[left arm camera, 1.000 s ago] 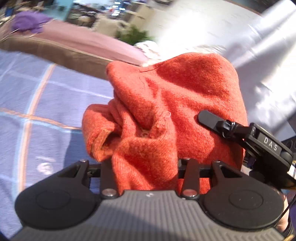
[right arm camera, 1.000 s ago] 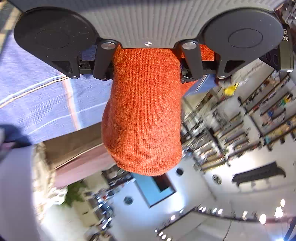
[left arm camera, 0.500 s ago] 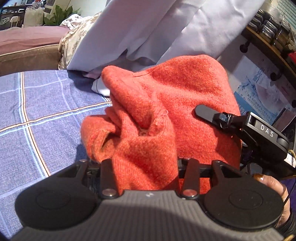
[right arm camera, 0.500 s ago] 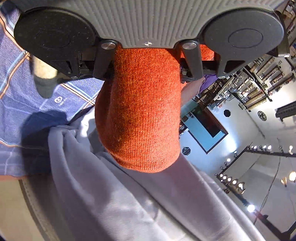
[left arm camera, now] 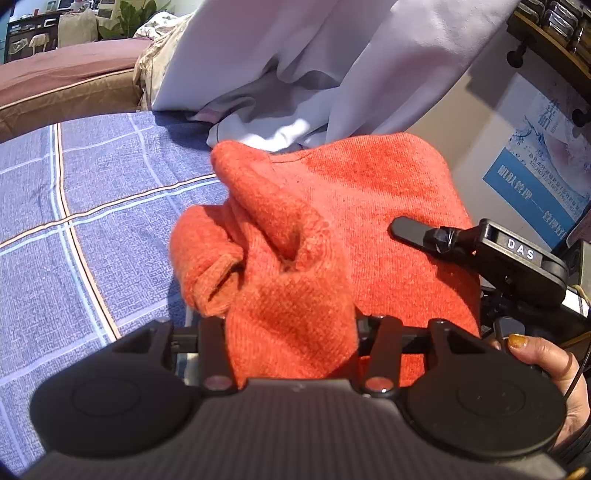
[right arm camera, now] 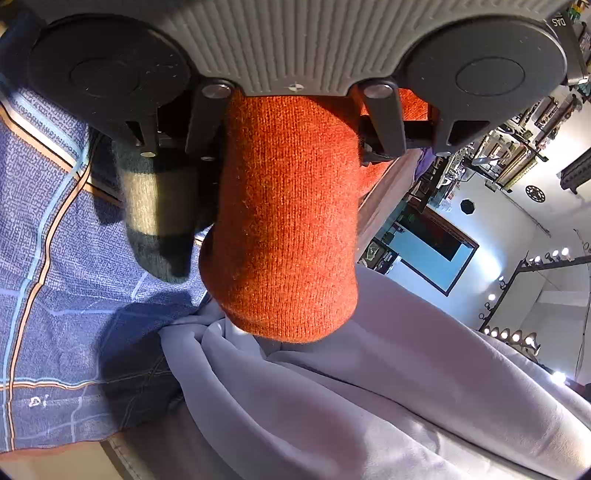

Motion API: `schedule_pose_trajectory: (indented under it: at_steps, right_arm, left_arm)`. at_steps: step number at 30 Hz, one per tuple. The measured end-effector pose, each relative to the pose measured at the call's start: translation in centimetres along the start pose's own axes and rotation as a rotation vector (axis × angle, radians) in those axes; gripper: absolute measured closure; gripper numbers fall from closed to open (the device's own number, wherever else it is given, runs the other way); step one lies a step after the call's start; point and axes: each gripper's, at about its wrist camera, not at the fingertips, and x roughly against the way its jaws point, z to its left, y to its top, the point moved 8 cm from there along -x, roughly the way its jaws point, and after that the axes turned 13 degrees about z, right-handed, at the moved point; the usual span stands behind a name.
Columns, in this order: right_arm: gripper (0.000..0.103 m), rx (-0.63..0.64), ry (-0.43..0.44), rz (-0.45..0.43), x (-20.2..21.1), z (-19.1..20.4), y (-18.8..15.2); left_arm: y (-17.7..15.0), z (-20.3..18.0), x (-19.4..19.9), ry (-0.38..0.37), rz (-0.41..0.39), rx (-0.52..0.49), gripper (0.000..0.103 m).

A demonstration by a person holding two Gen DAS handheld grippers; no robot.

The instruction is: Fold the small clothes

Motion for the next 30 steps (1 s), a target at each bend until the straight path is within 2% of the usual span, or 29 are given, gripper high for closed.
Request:
schedule_pose_trajectory:
  at_steps: [6,8,15,18,19,20,23,30]
  right_arm:
    - [0.012,-0.002,-0.008,-0.012,-0.7,0.6,0.8]
    - [0.012,-0.009,-0.035,0.007,1.2,-2.0,0.9]
    - [0.008,0.038,-0.100,0.022,0.6,-2.2,0.2]
    - [0.007,0.049,-0.118,0.024,0.6,-2.4,0.3]
    - [0.006,0.053,-0.124,0.024,0.6,-2.5,0.3]
    - [0.006,0.051,-0.126,0.024,0.5,-2.6,0.3]
    - [0.005,0.043,-0.121,0.021,0.8,-3.5,-0.3]
    - [0.003,0.047,-0.129,0.020,1.0,-4.0,-0.6]
  left_arm:
    - [1.5,-0.3,-1.4,0.025,0.002,-0.037,0.055]
    - [1.3,0.2,-2.3,0.017,0.025,-0.010,0.051]
    - [0.1,2.0,-3.2,-0.002,0.038,0.060,0.043]
    - [0.1,2.2,-3.2,0.027,0.037,0.051,0.032]
    - [0.1,2.4,-3.2,0.045,0.038,0.054,0.024]
    - [0.0,2.6,-3.1,0.050,0.039,0.058,0.021]
    - [-0.1,3.1,-2.9,0.019,0.048,0.094,0.020]
    - [-0.2,3.4,-2.5,0.035,0.041,0.085,0.015]
